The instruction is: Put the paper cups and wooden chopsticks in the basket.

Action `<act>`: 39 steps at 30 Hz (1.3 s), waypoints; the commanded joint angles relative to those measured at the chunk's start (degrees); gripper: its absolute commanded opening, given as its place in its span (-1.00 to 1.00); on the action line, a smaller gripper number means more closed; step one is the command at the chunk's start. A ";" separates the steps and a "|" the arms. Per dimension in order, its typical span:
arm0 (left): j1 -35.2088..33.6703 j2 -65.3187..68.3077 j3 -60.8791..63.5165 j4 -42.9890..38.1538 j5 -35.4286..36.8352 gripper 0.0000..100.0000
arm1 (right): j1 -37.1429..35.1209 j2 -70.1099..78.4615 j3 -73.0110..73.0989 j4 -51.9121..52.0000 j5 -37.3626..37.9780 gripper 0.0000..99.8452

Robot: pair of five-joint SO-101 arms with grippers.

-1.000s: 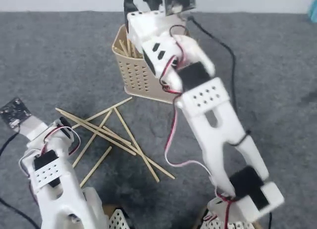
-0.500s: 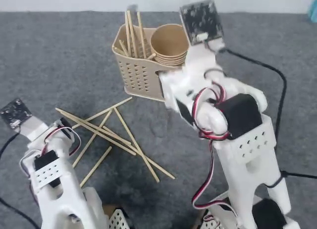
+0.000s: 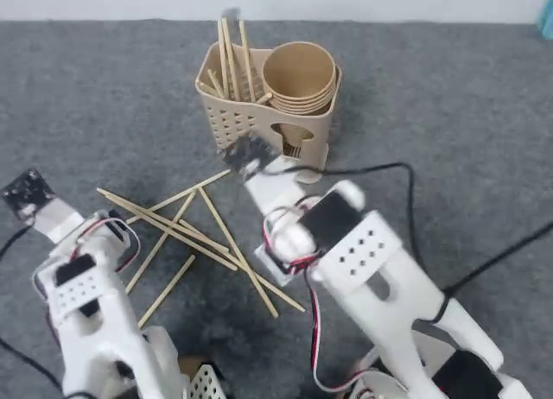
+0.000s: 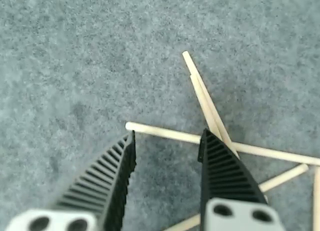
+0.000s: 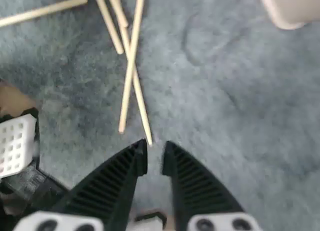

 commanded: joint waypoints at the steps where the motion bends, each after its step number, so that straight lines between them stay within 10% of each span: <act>1: -2.81 6.95 -6.64 0.44 -0.09 -0.60 | -2.07 -2.42 6.07 -13.14 -2.73 -0.87; 13: -3.87 13.45 -10.95 0.44 4.57 -0.60 | -3.03 6.99 17.49 -58.86 -6.07 -0.82; 39: -9.58 14.15 -10.77 -5.98 11.08 -0.61 | -2.68 60.70 -30.42 -57.54 -0.09 -0.82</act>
